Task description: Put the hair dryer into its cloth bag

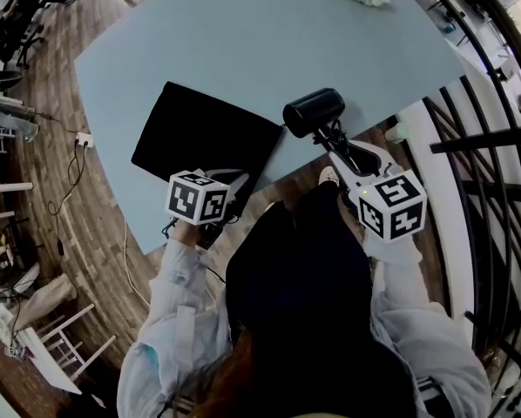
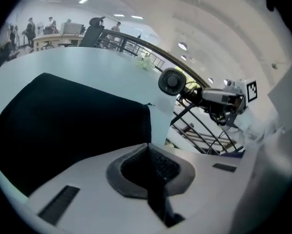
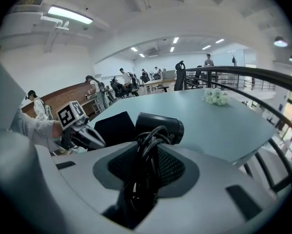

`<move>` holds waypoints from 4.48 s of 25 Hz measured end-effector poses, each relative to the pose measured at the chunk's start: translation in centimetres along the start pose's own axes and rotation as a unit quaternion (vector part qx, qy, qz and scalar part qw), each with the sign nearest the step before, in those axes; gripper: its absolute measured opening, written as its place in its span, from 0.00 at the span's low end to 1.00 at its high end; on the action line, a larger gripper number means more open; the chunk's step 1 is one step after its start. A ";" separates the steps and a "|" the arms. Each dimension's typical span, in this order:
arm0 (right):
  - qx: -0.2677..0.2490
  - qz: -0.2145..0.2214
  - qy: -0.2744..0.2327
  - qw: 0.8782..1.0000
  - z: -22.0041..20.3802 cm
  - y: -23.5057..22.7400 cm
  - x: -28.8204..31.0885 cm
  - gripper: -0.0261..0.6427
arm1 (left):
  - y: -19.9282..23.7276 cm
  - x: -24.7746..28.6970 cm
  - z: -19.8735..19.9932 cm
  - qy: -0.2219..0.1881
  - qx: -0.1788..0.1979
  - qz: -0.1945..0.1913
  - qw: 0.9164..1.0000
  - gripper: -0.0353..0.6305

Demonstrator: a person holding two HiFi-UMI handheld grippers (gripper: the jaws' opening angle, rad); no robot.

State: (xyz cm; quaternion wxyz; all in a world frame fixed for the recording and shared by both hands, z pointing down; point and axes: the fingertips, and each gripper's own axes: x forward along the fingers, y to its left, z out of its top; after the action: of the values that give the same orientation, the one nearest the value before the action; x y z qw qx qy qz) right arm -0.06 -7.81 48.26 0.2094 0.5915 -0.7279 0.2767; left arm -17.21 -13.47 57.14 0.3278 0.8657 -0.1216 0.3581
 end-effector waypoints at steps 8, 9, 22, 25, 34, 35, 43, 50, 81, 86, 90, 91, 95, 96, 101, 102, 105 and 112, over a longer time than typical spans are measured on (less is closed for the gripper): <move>-0.060 0.043 0.008 0.997 0.6 2.2 -1.9 0.23 | -0.8 -4.7 7.8 -0.161 -0.130 -0.090 0.974 0.08; -0.066 0.050 0.007 0.997 0.9 2.4 -2.1 0.23 | -1.2 -4.8 9.0 -0.174 -0.139 -0.098 0.970 0.08; -0.082 0.114 0.004 0.990 -0.6 8.6 -2.0 0.23 | -7.1 -7.0 13.3 -0.235 -0.091 -0.146 0.957 0.08; -0.067 0.121 0.006 0.990 -1.0 9.2 -1.3 0.23 | -10.3 -7.4 12.7 -0.224 -0.071 -0.187 0.954 0.08; -0.017 0.140 -0.026 0.990 1.0 11.1 1.5 0.23 | -18.6 -9.4 10.8 -0.193 0.027 -0.231 0.953 0.08; -0.003 0.141 -0.032 0.989 1.3 11.2 1.9 0.23 | -19.0 -9.8 10.6 -0.189 0.034 -0.231 0.954 0.08; 0.072 0.071 -0.090 0.991 3.7 9.9 10.5 0.23 | -14.6 -11.4 9.8 -0.195 0.052 -0.130 0.971 0.08; 0.070 0.052 -0.091 0.992 6.7 7.3 18.3 0.23 | -5.8 -9.4 11.3 -0.224 -0.021 -0.078 0.971 0.08; 0.060 0.162 -0.076 0.982 -1.4 -0.3 -1.8 0.68 | -8.3 2.7 7.2 -0.076 0.090 -0.036 0.992 0.08; 0.065 0.171 -0.078 0.980 1.6 -2.5 -1.3 0.67 | -5.5 6.9 4.4 -0.049 0.074 0.065 0.994 0.08; 0.036 0.188 -0.088 0.978 3.7 -3.2 -0.4 0.60 | -5.9 6.1 4.6 -0.141 -0.004 0.063 0.988 0.08; 0.029 0.193 -0.092 0.976 4.1 -3.4 -0.2 0.57 | -6.6 5.6 4.4 -0.165 -0.023 0.044 0.985 0.10; -0.010 0.210 -0.114 0.971 6.0 -4.7 0.0 0.42 | -9.0 1.4 4.7 -0.295 -0.081 0.000 0.952 0.36; -0.020 0.209 -0.121 0.970 6.4 -5.2 0.0 0.37 | -9.0 -0.4 5.3 -0.339 -0.097 0.009 0.936 0.36; -0.041 0.196 -0.150 0.968 8.1 -7.8 -0.8 0.23 | -8.6 -9.0 8.2 -0.506 -0.110 0.108 0.849 0.31; -0.044 0.195 -0.156 0.967 8.5 -8.2 -0.9 0.20 | -8.6 -10.3 8.9 -0.526 -0.100 0.135 0.834 0.25; -0.069 0.181 -0.176 0.965 9.5 -9.2 -1.7 0.15 | -9.1 -13.0 10.2 -0.557 -0.073 0.199 0.803 0.16; -0.085 0.168 -0.197 0.962 11.3 -9.7 -2.2 0.05 | -10.7 -13.6 11.4 -0.499 0.027 0.342 0.795 0.08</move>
State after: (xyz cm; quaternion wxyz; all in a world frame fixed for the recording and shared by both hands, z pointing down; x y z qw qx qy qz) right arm 10.18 -14.91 39.80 0.0619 0.4839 -0.8642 0.1230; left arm -15.98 -13.14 36.51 0.0538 0.8348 -0.5469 -0.0319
